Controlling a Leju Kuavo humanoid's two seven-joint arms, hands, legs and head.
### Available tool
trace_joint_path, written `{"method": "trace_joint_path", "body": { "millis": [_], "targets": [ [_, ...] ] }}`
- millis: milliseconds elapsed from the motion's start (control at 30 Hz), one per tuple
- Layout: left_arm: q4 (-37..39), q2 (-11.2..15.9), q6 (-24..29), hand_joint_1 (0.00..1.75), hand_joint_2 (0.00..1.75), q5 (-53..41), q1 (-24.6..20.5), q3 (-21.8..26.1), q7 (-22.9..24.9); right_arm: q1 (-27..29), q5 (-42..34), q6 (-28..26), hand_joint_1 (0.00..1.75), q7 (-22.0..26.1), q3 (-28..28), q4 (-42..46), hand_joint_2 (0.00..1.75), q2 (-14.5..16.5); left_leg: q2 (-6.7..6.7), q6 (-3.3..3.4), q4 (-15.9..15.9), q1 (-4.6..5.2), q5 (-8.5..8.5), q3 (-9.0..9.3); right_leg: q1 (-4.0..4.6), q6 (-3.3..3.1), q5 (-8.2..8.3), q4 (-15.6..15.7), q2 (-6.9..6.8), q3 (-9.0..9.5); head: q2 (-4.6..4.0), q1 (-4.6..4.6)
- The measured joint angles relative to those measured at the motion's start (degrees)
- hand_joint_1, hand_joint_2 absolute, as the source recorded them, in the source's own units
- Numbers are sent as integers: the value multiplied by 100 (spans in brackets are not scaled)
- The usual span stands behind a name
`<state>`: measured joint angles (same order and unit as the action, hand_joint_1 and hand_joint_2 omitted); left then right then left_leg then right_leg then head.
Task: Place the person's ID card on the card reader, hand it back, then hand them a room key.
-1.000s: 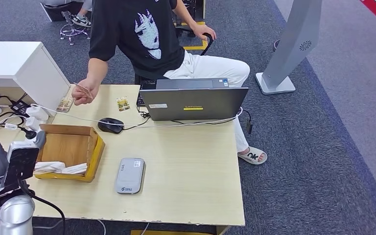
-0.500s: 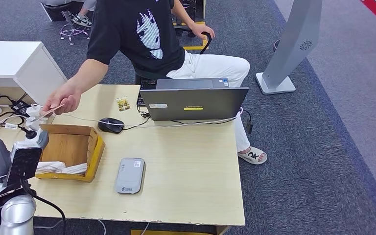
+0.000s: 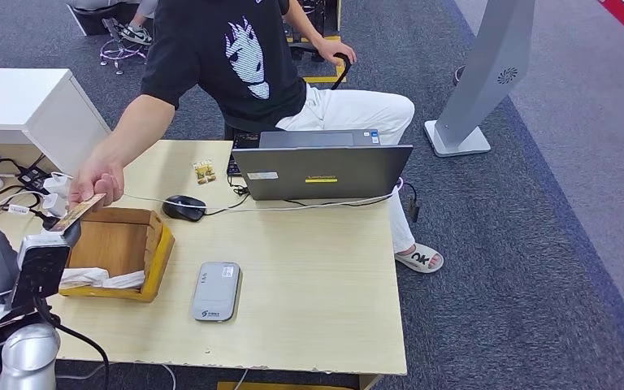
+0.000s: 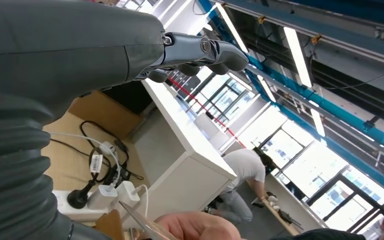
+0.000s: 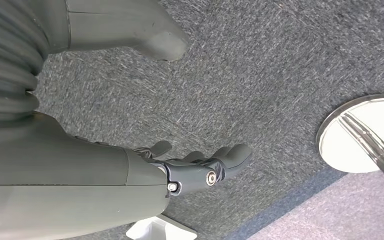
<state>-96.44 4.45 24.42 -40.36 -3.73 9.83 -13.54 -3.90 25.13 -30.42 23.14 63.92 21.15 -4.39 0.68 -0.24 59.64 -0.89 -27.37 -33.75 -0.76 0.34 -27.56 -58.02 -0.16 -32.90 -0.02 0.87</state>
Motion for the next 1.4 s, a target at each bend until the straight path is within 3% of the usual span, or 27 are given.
{"method": "trace_joint_path", "body": {
  "millis": [100, 133, 1233, 1400],
  "targets": [
    [-13, -2, 64, 140, 175, -172, 0, -80, -50, 0, 13, 3, 0, -17, 7, -16, 175, 1, -1, 0, 0, 0, 0, -1, 0, 0, 0, 0, -1, 0, 0, -1],
    [-21, -3, 72, 175, 175, -225, 0, -108, -31, 0, 17, 4, 0, -16, 9, -22, 175, 2, -1, 0, 0, 0, 0, -1, 0, 0, 0, 0, -1, 0, 0, -1],
    [-36, -3, 91, 175, 175, -208, 150, -264, 28, 5, 189, 103, 0, -53, 152, -13, 175, 37, -1, 0, 0, 0, 0, -1, 0, 0, 0, 0, 0, -1, 0, 0],
    [2, -12, -530, 175, 175, -835, 203, -498, 219, 9, 283, 202, 0, -51, 152, -10, 175, 48, -4, 3, 0, 1, -2, -4, 0, 1, -1, 1, -8, -2, 0, 0]
  ]
}}
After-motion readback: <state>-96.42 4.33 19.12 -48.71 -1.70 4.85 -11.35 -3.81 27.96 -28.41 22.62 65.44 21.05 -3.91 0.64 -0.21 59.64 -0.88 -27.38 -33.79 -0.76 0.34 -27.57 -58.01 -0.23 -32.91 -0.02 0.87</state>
